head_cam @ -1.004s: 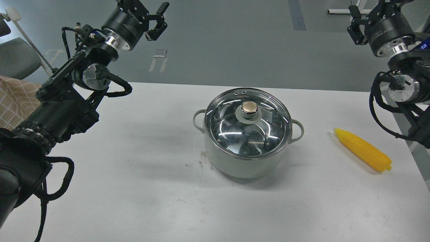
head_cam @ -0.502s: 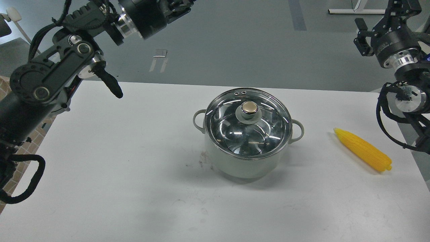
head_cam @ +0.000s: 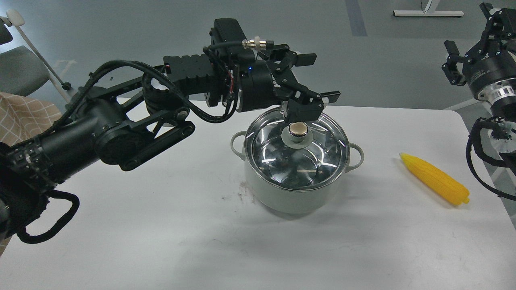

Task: Open pot and put corn in
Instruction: 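Reach the left gripper over the pot and grasp the lid's brass knob, then lift the glass lid off the pot with the left gripper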

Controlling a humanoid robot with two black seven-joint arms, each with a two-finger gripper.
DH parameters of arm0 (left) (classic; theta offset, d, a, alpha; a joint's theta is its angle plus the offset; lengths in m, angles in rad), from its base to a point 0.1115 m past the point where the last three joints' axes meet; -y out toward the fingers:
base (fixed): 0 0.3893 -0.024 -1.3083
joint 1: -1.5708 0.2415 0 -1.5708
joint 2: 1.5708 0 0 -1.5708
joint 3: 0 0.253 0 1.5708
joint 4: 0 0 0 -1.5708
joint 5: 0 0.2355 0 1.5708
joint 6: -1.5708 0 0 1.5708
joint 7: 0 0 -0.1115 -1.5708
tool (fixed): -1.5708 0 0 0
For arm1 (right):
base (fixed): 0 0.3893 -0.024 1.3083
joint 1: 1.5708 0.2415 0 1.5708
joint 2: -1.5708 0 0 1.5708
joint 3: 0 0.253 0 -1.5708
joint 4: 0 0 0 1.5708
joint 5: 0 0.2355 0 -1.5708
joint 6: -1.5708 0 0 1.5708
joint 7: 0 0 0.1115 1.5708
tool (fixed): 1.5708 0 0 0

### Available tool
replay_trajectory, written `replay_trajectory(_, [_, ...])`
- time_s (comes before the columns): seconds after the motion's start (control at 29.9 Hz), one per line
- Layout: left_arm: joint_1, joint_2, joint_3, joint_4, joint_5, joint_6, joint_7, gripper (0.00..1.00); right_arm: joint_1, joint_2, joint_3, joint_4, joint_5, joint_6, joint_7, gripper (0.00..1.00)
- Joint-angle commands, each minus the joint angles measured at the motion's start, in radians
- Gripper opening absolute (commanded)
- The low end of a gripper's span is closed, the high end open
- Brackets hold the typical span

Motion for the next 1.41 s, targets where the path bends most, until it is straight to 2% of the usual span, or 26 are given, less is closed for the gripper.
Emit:
replay_trajectory(0.0, [0.004,-0.057,0.055,0.061,0.018,0.012,0.002,0.97,-0.013,-0.002,0.014,0.009,0.000,-0.002,0.000,1.00])
replay_trajectory(0.2, [0.024,-0.092,0.089,0.173,0.018,0.064,0.001,0.97,-0.022,-0.002,0.016,0.014,0.000,-0.002,0.000,1.00])
replay_trajectory(0.44, [0.101,-0.057,0.094,0.171,0.018,0.066,0.001,0.94,-0.029,-0.002,0.017,0.015,0.000,-0.002,0.000,1.00])
replay_trajectory(0.74, [0.113,-0.020,0.094,0.164,0.018,0.066,0.001,0.94,-0.035,-0.002,0.017,0.026,0.000,-0.014,0.000,1.00])
replay_trajectory(1.07, [0.133,-0.005,0.092,0.151,0.018,0.066,-0.001,0.86,-0.038,-0.005,0.017,0.031,0.000,-0.019,0.000,1.00])
replay_trajectory(1.17, [0.135,-0.005,0.092,0.151,0.018,0.066,0.001,0.76,-0.038,-0.005,0.017,0.032,0.000,-0.020,0.000,1.00])
replay_trajectory(1.27, [0.141,-0.005,0.092,0.151,0.018,0.066,0.001,0.46,-0.038,-0.007,0.017,0.032,0.000,-0.020,0.000,1.00])
replay_trajectory(1.37, [0.142,-0.005,0.091,0.147,0.018,0.066,-0.001,0.43,-0.039,-0.007,0.017,0.032,0.000,-0.020,0.000,1.00])
